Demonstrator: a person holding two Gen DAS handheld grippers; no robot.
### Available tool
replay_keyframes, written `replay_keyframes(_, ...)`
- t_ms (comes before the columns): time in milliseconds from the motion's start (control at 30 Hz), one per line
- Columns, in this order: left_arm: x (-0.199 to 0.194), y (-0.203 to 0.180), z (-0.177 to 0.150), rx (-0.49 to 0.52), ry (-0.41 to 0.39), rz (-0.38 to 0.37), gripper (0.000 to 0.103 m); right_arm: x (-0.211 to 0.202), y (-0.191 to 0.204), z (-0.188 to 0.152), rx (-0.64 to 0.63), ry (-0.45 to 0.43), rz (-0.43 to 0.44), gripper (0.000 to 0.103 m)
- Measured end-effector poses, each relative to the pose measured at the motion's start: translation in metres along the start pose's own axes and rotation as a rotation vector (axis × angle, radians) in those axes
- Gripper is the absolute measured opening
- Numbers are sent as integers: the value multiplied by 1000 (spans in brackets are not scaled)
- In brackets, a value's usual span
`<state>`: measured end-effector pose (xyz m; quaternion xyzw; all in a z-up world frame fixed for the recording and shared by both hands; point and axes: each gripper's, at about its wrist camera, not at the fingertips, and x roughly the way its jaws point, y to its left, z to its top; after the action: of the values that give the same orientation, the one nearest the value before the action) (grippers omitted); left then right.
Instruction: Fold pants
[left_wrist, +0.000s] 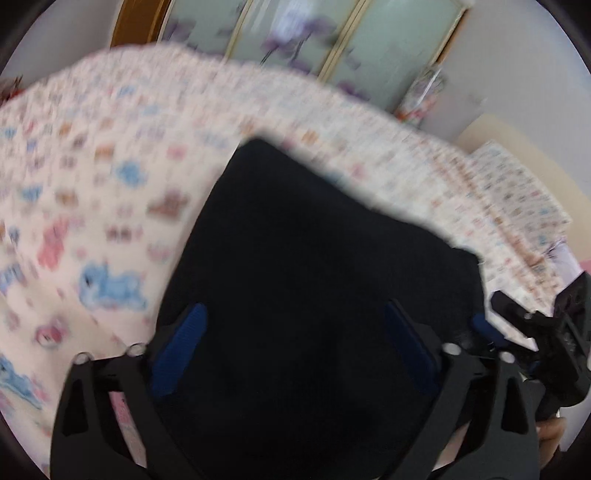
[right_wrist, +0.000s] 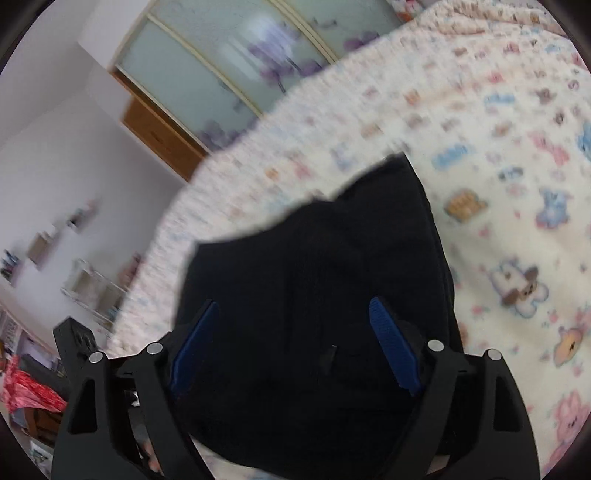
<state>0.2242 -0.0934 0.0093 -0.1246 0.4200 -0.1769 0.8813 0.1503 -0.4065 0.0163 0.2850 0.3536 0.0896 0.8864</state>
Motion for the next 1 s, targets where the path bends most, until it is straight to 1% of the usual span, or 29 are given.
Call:
replay_keyframes(33, 7, 3, -3, 11, 12, 4, 88, 3, 3, -2, -22, -2, -6, 84)
replay_keyframes(67, 10, 2, -8, 48, -2, 19, 88, 4, 5, -4, -42, -9, -15, 84)
replay_keyframes(133, 14, -5, -11, 94, -6, 45, 94, 6, 6, -8, -65, -27, -27, 84)
replay_keyframes(167, 16, -7, -10, 105, -1, 48, 99, 7, 4, -10, -69, -33, -18, 84)
replay_keyframes(200, 17, -9, -11, 114, 3, 48, 101, 9, 2, -10, -68, -38, -4, 84)
replay_keyframes(267, 21, -11, -13, 139, -3, 67, 101, 7, -1, -8, -42, -41, 29, 84)
replay_keyframes(333, 18, -11, -14, 148, -14, 76, 101, -8, 1, -7, -4, -48, 69, 84)
replay_keyframes(367, 14, -12, -16, 147, -21, 83, 101, -16, 2, -9, 4, -58, 82, 84)
replay_keyframes(400, 10, -14, -16, 147, -30, 96, 101, -29, 6, -12, 4, -77, 125, 84)
replay_keyframes(467, -4, -17, -20, 156, -55, 132, 101, -43, 12, -16, 0, -91, 184, 85)
replay_keyframes(533, -17, -20, -26, 167, -75, 139, 101, -55, 15, -25, 14, -78, 215, 86)
replay_keyframes(567, -22, -22, -30, 172, -81, 137, 101, -59, 15, -30, 29, -68, 224, 88)
replay_keyframes(633, -27, -24, -37, 177, -74, 134, 101, -59, 10, -41, 74, -44, 212, 93)
replay_keyframes(700, -22, -24, -43, 180, -45, 132, 101, -46, -2, -48, 123, -3, 188, 93)
replay_keyframes(733, -17, -24, -44, 189, -35, 141, 101, -40, -7, -50, 140, 7, 196, 93)
replay_keyframes(767, -8, -23, -45, 196, -7, 157, 101, -36, -10, -50, 150, 0, 206, 93)
replay_keyframes(800, -3, -26, -44, 196, 3, 161, 101, -36, -12, -51, 153, -9, 212, 93)
replay_keyframes(933, 4, -22, -44, 184, -11, 147, 101, -34, -5, -50, 83, -23, 192, 95)
replay_keyframes(1000, 6, -18, -44, 171, -15, 130, 101, -32, -2, -51, 49, -32, 197, 100)
